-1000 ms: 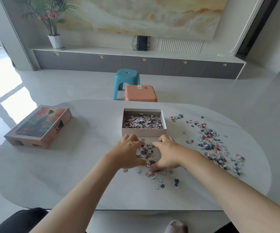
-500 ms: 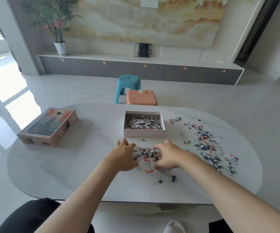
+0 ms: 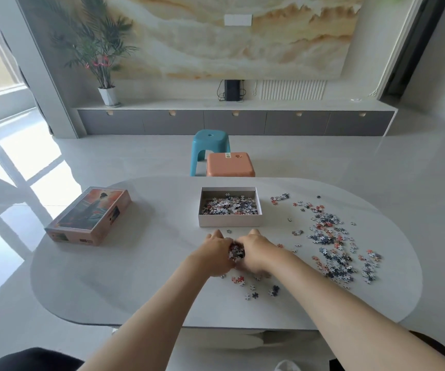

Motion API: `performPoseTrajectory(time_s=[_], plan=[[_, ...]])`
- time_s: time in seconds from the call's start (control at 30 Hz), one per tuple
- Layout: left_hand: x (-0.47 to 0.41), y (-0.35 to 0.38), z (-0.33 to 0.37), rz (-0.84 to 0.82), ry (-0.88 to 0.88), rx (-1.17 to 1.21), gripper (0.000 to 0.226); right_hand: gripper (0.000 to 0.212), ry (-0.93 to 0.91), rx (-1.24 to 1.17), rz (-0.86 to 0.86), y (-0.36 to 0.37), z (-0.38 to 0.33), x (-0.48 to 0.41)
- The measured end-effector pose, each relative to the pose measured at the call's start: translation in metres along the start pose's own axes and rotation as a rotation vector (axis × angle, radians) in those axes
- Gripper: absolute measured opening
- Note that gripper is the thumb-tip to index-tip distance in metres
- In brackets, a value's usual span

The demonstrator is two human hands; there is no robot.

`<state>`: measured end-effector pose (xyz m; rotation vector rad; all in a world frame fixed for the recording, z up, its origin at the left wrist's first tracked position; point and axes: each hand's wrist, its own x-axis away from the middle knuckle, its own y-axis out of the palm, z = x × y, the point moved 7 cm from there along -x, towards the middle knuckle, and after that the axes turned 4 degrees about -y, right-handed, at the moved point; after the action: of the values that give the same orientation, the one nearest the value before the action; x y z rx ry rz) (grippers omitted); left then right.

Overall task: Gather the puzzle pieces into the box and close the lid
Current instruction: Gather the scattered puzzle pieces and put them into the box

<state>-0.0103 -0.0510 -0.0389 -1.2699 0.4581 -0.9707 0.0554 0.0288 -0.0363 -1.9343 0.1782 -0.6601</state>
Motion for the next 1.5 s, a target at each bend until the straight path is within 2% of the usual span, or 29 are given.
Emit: performPoseTrajectory(time_s=[0.07,0.23,0.4,0.57,0.73,0.8,0.93,0.97,1.1,1.13,1.2,1.27,1.33,1.4,1.5], plan=[[-0.004,-0.001,0.003,0.068,0.009,0.063,0.03,0.053,0.001,-0.016,0.039,-0.003,-0.001,-0.004],[-0.01,-0.006,-0.002,0.192,0.004,0.183,0.018,0.028,-0.011,-0.068,0.113,-0.009,-0.002,-0.012],[-0.012,-0.014,-0.015,0.236,-0.029,0.324,0.015,0.035,-0.042,-0.157,0.213,-0.019,-0.001,-0.014],[-0.024,-0.054,-0.019,0.324,-0.02,0.371,0.009,0.016,-0.134,-0.314,0.335,-0.055,-0.008,-0.017],[-0.055,-0.102,-0.018,0.416,-0.011,0.403,0.013,0.017,-0.183,-0.331,0.537,-0.106,-0.014,-0.036],[-0.07,-0.11,-0.019,0.441,-0.013,0.386,0.017,0.023,-0.188,-0.283,0.557,-0.116,-0.017,-0.05],[-0.087,-0.1,-0.024,0.396,0.042,0.247,0.027,0.028,-0.174,-0.085,0.294,-0.102,-0.016,-0.075],[-0.085,-0.098,-0.026,0.418,0.058,0.231,0.028,0.028,-0.18,-0.087,0.275,-0.099,-0.014,-0.075],[-0.051,-0.095,-0.037,0.678,0.124,0.373,0.018,0.029,-0.268,-0.209,0.502,-0.108,-0.012,-0.056],[-0.041,-0.092,-0.039,0.702,0.114,0.385,0.015,0.028,-0.281,-0.235,0.51,-0.107,-0.013,-0.049],[-0.028,-0.078,-0.041,0.647,0.102,0.378,0.013,0.027,-0.299,-0.278,0.383,-0.091,-0.017,-0.04],[-0.021,-0.055,-0.036,0.474,0.128,0.298,0.015,0.027,-0.291,-0.23,0.221,-0.068,-0.019,-0.033],[-0.016,-0.027,-0.029,0.301,0.14,0.112,0.034,0.032,-0.225,-0.09,0.117,-0.046,-0.014,-0.03],[-0.012,-0.009,-0.026,0.229,0.114,0.002,0.048,0.042,-0.126,0.031,0.084,-0.029,-0.005,-0.026],[-0.006,-0.005,-0.021,0.226,0.141,0.109,0.04,0.042,-0.119,0.062,0.078,-0.01,-0.001,-0.018]])
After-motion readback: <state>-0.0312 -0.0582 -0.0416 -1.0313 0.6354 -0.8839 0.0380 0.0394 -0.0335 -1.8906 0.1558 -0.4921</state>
